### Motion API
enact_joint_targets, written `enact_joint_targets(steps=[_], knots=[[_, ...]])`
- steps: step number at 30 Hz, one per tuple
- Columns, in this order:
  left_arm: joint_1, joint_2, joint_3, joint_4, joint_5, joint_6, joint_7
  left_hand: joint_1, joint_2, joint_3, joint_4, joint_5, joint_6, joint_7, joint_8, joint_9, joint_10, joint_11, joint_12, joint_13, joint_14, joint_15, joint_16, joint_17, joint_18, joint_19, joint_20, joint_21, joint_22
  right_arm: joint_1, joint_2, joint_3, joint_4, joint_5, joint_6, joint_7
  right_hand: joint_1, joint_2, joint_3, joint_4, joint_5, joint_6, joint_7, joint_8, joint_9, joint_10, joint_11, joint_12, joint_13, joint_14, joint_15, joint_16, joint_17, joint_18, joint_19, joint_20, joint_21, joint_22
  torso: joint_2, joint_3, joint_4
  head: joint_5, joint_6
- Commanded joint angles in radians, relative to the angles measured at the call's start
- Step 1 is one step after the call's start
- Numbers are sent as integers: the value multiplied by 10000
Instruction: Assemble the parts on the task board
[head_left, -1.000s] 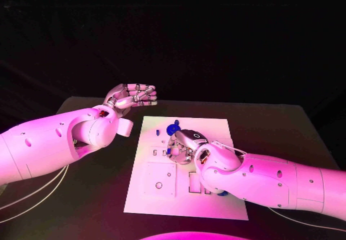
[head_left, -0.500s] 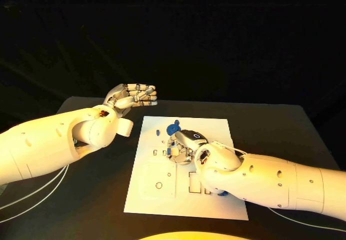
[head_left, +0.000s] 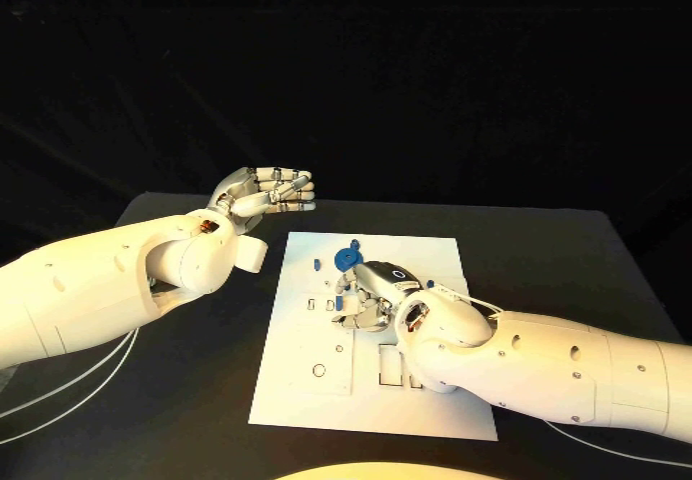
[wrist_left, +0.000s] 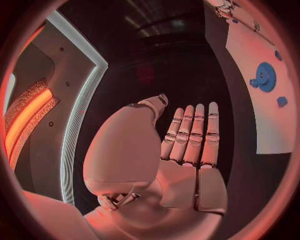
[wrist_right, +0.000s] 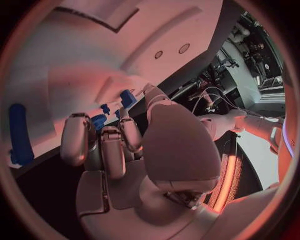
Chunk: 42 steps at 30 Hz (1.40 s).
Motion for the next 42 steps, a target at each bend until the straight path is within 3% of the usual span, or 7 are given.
enact_joint_targets(steps=[1,7,13,19,22,27,42], knots=[[8,36,3,-26,-222,155,-147,-28,-17,66,-2,-49,-84,413,-71,-21,-101,36,-77,-7,23,33,-21,38,134,-46,20,-44,-9,97,-286,30,285,223,-594,678,73,63,-94,11,37,-77,15,-60,-12,-67,27,-63,-12,866,55,-60,1904,156,22,65,-53,84,-36,7,-29,33,24],[10,95,-3,-191,-1269,605,-1178,-357,-50,-201,212,-67,-86,328,-85,-11,231,-121,170,92,1084,-250,713,507,155,728,-232,440,171,675,-1121,73,676,2645,-481,2576,703,444,187,-45,35,-83,33,-33,-87,-276,37,-228,-222,779,60,-198,1571,295,-310,73,-684,-375,-92,21,-73,81,50],[14,216,-7,-300,-3268,1176,-2499,-1630,134,-1072,390,-86,432,-231,885,466,1545,-855,2114,1192,2602,-1166,5524,3583,50,2616,-1218,2582,1274,1311,-2111,92,966,5061,-226,3387,812,606,400,-21,22,-41,35,53,-101,-430,37,-342,-375,726,60,-282,1396,346,-454,74,-957,-558,-164,52,-113,132,34],[20,380,-9,-165,-5682,1987,-4399,-2372,511,-1310,477,-42,-173,-668,3874,2099,274,-1329,8331,5505,5062,-1611,12279,9585,133,2460,-1730,6851,3994,1775,-3016,99,1056,6271,-227,3568,651,652,418,3,5,-41,37,82,-113,-427,42,-329,-377,730,65,-278,1415,339,-438,77,-948,-538,-201,104,-128,211,-3],[30,474,-8,-87,-6752,2511,-5600,-2621,578,-1348,463,-43,-175,-882,4581,2516,1071,-1503,10126,7265,5706,-1772,12952,10600,-53,3000,-1873,8289,5655,1911,-3341,102,1016,6618,-269,3593,643,651,418,0,4,-35,35,88,-112,-415,41,-318,-365,737,65,-268,1439,334,-425,77,-926,-519,-217,125,-148,245,-10],[57,695,-7,-57,-7749,3263,-7039,-2791,556,-1368,460,-24,-160,-1043,5140,2886,1816,-1651,11253,8601,6070,-1905,13309,11242,-232,3410,-1988,9317,6995,2016,-3601,103,885,6859,-293,3574,643,651,418,0,4,-35,35,88,-112,-415,41,-318,-365,737,65,-268,1439,334,-425,77,-926,-519,-215,164,-149,274,-28],[337,1604,-203,-261,-8955,4615,-9202,-3627,481,-1905,473,-65,-191,-1149,5524,3218,2067,-1747,11630,9019,6314,-1992,13564,11757,-376,3720,-2069,10071,8019,2115,-3765,103,611,6969,-193,3446,536,629,401,-1,-4,-7,24,129,-113,-403,32,-309,-373,735,58,-277,1420,336,-421,74,-941,-523,-213,170,-149,322,-66]])
